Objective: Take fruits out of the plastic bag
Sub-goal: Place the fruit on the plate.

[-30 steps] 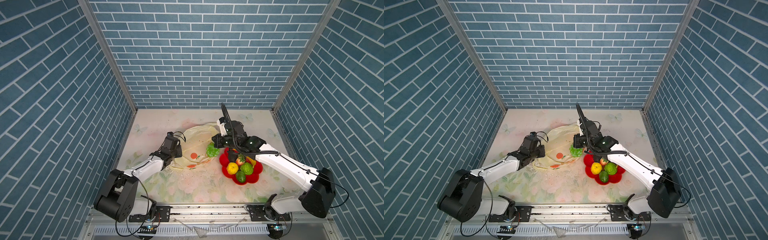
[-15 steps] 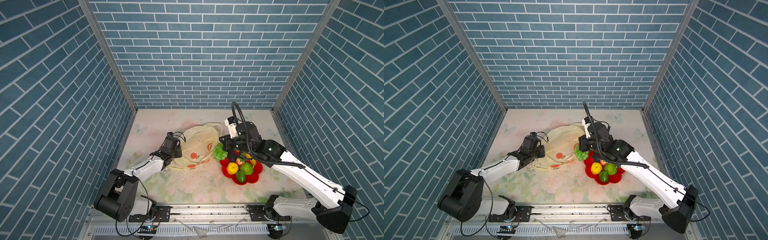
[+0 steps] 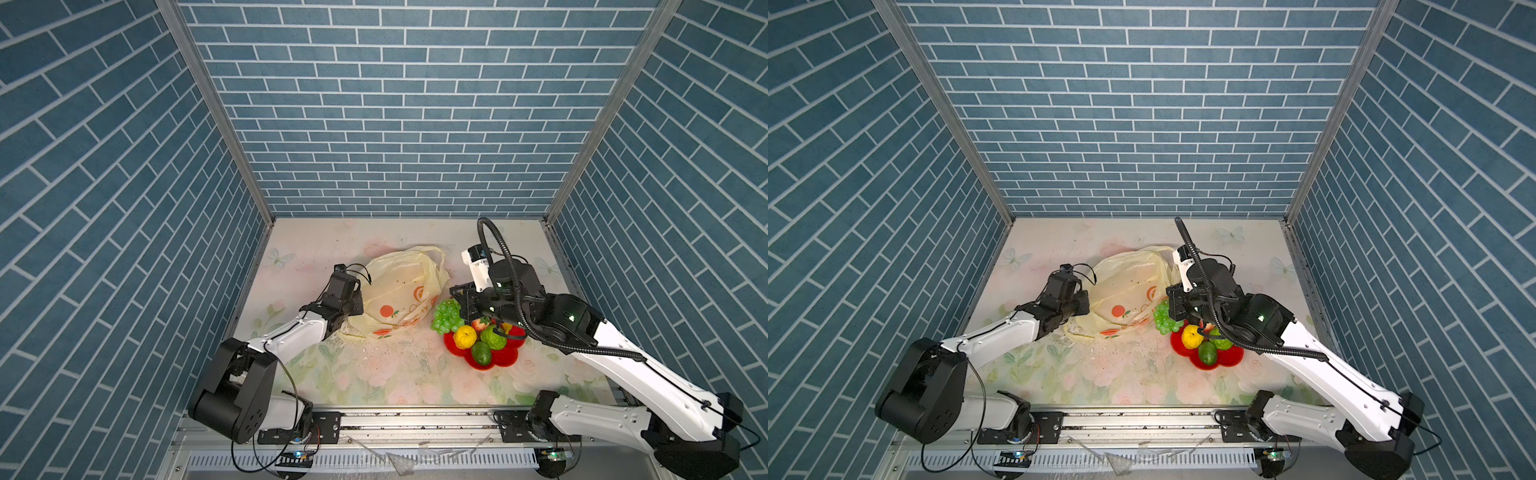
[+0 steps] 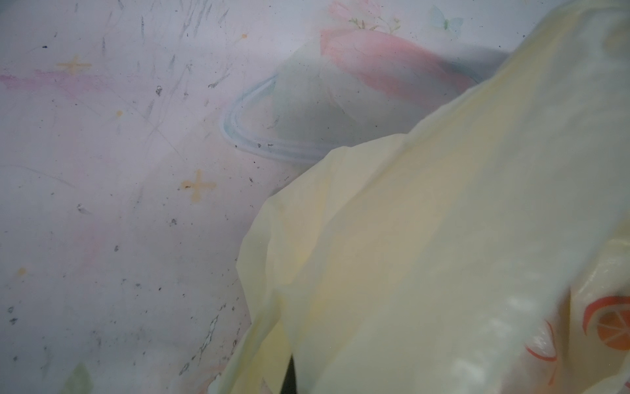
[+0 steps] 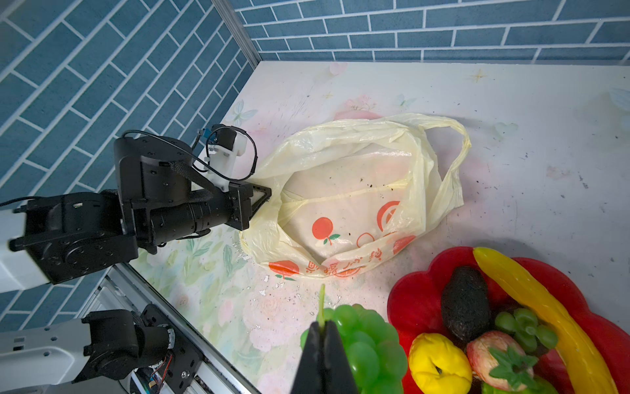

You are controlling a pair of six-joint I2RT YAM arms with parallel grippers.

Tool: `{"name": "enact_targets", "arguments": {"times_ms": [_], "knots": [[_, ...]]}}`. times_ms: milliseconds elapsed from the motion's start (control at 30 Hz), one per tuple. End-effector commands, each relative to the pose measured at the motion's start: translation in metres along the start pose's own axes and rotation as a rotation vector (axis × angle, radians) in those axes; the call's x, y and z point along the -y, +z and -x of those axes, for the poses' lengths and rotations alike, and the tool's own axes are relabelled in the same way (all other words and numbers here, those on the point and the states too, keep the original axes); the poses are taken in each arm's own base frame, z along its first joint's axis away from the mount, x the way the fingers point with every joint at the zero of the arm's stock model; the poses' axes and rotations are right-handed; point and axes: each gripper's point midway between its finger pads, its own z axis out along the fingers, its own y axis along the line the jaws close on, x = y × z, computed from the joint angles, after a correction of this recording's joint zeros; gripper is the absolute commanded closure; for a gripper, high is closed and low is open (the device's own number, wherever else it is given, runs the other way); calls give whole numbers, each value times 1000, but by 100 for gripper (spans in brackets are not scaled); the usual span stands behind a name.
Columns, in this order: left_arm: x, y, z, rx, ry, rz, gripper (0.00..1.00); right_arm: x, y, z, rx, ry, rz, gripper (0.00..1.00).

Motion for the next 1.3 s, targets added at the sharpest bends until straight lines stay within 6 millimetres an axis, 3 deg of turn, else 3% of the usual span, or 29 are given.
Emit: {"name": "enact_targets", "arguments": {"times_ms": [0,400,767,1267], "knots": [[-2,-2,7,11,8,16,96,12,-4,-14,-15,26,-47,100],[-3,-3,8,20,8,19,97,34,-4,-45,-48,62,-109,100],[-3,-4,8,22,8,18,97,54,5,-51,-60,48,-226,100],[-3,-6,9,25,11,21,97,45,44,-47,-77,34,-224,100]]}}
